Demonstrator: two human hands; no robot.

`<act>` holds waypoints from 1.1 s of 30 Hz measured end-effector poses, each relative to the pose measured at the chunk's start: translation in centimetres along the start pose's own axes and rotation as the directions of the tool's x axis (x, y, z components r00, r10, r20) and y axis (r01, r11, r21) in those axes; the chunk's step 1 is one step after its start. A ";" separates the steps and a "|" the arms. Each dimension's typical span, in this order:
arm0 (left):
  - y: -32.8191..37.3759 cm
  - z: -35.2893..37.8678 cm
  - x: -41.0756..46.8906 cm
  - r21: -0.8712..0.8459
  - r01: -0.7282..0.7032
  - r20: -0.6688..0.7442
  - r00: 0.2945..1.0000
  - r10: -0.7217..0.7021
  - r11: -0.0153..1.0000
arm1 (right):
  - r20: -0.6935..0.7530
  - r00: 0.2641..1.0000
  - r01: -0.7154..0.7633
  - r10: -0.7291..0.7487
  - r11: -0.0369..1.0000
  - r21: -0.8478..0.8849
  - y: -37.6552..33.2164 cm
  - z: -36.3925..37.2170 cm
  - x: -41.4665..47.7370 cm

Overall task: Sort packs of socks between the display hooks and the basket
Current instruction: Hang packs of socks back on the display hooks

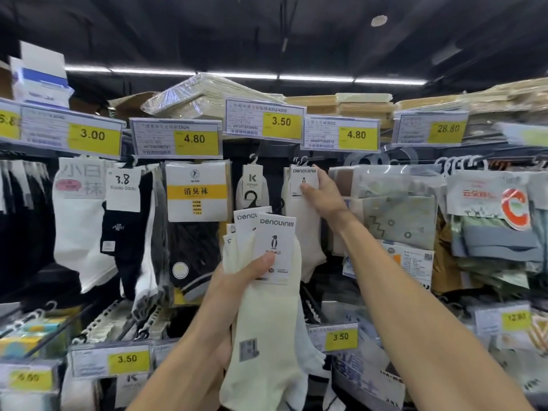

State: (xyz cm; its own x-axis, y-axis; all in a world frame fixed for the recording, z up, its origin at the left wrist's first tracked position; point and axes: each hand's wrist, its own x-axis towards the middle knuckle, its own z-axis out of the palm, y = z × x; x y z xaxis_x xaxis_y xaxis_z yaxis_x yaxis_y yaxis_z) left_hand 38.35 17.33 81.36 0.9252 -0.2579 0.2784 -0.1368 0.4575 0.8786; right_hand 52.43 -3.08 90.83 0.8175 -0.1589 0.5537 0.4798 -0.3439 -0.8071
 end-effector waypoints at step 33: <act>-0.1 -0.4 0.9 -0.138 -0.137 -0.034 0.991 0.133 0.981 | -0.237 0.971 0.106 -0.025 0.936 0.334 -0.9 -1.1 -11.3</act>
State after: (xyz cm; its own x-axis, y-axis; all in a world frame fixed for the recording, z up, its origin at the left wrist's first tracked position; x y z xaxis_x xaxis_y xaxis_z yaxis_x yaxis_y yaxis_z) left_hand 39.35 17.41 81.42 0.9104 -0.1653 0.3794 -0.2118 0.6013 0.7704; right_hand 42.39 -2.04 85.50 0.7065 -0.3647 0.6065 0.6423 -0.0294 -0.7659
